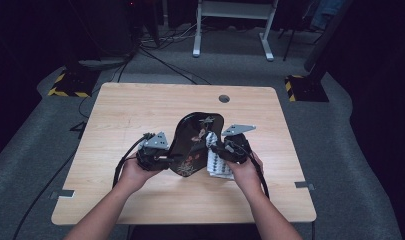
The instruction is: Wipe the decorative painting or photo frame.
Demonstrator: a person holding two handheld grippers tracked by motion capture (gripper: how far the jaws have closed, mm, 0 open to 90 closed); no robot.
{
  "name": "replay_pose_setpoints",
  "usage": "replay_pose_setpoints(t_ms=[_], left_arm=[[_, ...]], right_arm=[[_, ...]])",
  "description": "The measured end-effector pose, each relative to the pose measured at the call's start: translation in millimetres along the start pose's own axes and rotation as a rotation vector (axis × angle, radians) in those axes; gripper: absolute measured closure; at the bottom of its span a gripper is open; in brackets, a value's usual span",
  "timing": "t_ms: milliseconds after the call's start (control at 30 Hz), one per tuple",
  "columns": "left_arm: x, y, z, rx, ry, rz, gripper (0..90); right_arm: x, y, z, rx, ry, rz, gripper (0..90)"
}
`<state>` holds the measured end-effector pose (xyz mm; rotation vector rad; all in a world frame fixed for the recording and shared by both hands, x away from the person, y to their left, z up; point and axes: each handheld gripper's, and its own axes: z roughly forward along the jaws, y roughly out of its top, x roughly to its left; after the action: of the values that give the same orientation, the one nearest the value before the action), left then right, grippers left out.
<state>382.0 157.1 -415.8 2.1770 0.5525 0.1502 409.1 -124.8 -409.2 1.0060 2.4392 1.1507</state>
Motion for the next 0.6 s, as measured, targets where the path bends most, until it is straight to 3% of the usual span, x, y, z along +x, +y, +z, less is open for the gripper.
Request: replay_pose_setpoints(t_ms=[133, 367, 467, 600], left_arm=[[0.1, 0.5, 0.4, 0.002, 0.000, 0.003, 76.8], [1.3, 1.2, 1.4, 0.002, -0.005, 0.011, 76.7], [1.2, 1.9, 1.4, 0.008, -0.005, 0.014, 76.6], [1.5, 2.0, 1.5, 0.009, -0.006, 0.015, 76.5]], right_arm=[[-0.4, 4.6, -3.5, 0.001, -0.008, -0.005, 77.2], [-7.4, 29.2, -26.4, -0.061, -0.038, -0.013, 77.1], [-9.2, 24.0, -23.6, -0.068, -0.032, 0.004, 77.1], [-9.0, 12.2, -14.2, -0.038, -0.023, 0.010, 77.1]])
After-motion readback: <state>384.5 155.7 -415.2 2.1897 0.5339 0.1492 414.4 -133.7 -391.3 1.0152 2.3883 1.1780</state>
